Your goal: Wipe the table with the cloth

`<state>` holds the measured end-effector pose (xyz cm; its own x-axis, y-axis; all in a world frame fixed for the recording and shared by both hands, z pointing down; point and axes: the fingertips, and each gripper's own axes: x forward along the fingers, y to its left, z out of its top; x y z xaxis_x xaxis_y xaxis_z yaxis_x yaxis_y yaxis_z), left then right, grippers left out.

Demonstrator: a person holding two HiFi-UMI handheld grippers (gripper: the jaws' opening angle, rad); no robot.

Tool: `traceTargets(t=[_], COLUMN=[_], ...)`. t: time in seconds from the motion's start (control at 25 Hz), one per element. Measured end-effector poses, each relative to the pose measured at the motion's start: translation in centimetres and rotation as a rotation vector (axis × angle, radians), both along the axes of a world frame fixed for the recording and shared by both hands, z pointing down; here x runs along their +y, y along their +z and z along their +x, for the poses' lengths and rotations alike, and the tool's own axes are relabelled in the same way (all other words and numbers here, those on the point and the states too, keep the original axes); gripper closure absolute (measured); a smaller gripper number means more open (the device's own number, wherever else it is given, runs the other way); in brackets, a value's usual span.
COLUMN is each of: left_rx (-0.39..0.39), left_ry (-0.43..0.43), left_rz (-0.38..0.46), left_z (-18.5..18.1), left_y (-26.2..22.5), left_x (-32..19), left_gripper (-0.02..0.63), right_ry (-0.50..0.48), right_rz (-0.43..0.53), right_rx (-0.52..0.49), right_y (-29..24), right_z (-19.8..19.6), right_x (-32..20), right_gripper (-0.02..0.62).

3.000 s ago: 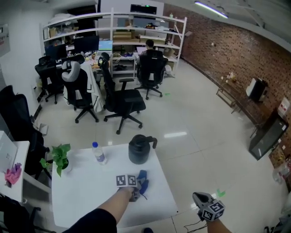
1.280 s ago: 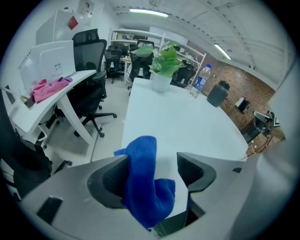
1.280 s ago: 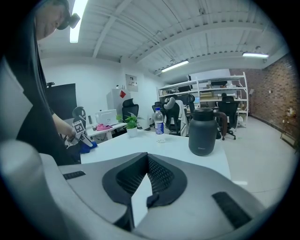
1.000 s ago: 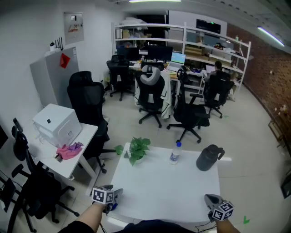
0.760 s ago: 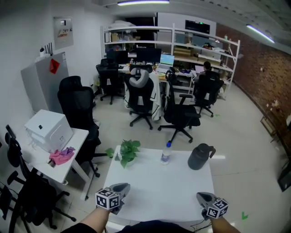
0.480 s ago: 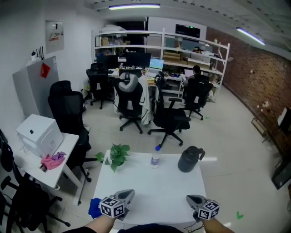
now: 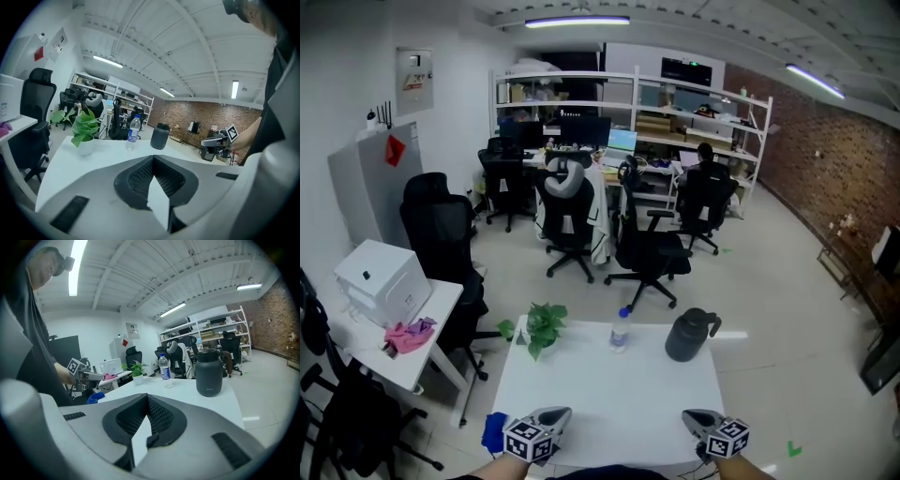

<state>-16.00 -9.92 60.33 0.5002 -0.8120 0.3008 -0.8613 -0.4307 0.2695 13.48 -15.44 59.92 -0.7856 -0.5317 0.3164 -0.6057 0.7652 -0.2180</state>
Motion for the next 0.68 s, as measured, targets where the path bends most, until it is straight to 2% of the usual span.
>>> traceTargets(t=[0.68], left_rx=[-0.003], left_ry=[-0.027], left_rz=[-0.001], left_z=[-1.3], left_y=[-0.7], left_x=[0.9], left_gripper=[0.606], right_ry=[-0.045], right_rz=[0.000], right_rx=[0.011], right_y=[-0.1], right_z=[-0.7], right_x=[0.4], right_gripper=[0.586])
